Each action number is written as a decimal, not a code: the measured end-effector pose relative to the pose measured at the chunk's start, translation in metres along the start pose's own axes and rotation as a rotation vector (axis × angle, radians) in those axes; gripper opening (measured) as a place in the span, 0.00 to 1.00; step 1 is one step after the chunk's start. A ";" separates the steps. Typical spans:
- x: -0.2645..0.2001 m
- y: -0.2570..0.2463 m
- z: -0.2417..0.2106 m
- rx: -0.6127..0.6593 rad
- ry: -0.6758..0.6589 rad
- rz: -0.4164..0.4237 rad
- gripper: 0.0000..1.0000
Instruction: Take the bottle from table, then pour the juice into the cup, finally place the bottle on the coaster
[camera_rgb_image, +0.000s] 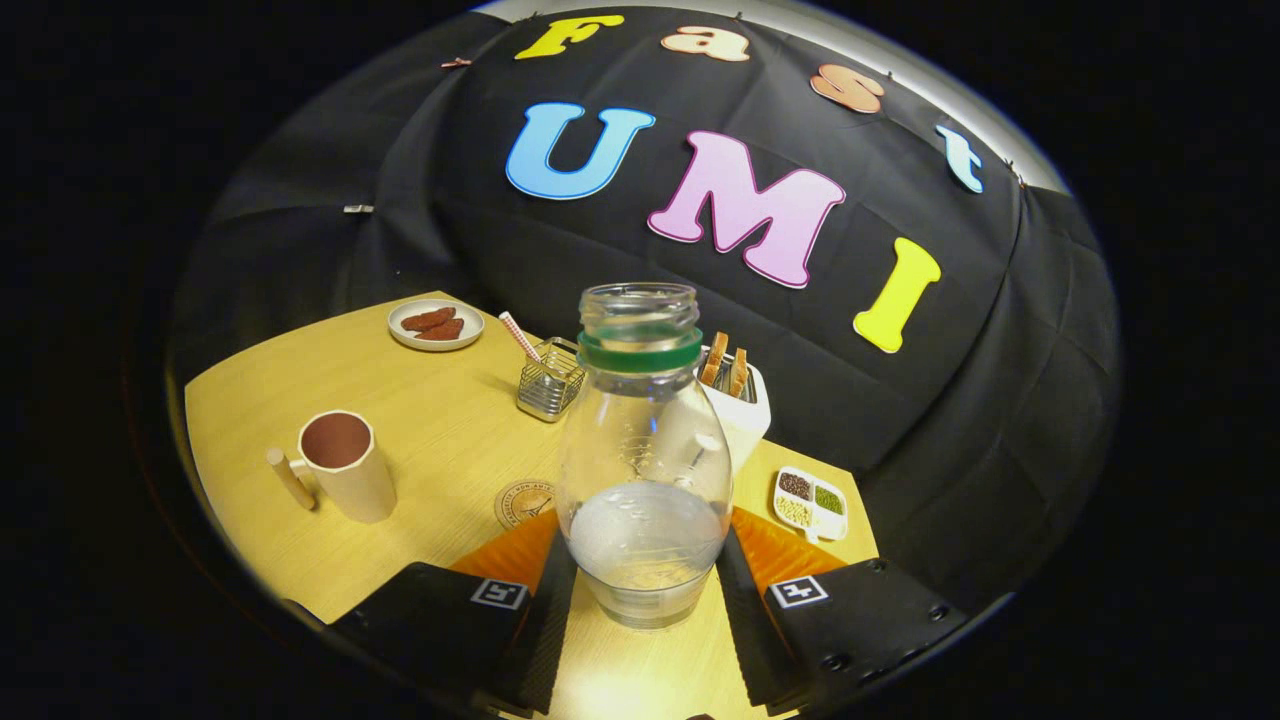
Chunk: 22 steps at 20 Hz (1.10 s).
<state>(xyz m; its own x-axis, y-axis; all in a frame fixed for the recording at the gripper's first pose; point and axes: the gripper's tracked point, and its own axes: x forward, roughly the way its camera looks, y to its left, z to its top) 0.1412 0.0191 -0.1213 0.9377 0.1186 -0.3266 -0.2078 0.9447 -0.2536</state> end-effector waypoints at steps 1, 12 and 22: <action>0.000 0.002 0.000 -0.023 0.003 0.000 0.72; 0.016 0.038 0.012 -0.285 0.005 0.001 0.72; 0.032 0.068 0.020 -0.508 -0.012 -0.009 0.72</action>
<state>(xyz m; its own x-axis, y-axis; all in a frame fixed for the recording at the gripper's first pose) 0.1625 0.0933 -0.1303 0.9426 0.1170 -0.3128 -0.3059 0.6779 -0.6685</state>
